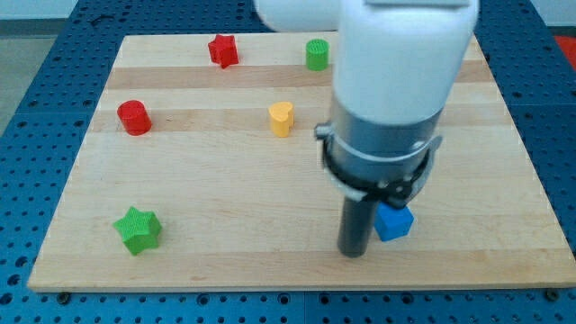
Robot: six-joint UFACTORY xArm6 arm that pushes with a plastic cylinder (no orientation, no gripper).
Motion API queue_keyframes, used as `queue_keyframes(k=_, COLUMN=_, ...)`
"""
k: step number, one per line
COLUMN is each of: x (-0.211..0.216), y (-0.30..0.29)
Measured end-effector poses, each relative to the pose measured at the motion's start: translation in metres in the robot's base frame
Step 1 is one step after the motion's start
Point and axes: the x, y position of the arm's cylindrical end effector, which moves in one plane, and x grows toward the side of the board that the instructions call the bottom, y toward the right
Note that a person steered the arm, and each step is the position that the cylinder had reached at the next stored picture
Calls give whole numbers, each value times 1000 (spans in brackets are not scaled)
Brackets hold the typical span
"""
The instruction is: Point your arm at bottom left
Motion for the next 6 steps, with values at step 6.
queue_keyframes(k=6, x=4, y=-258)
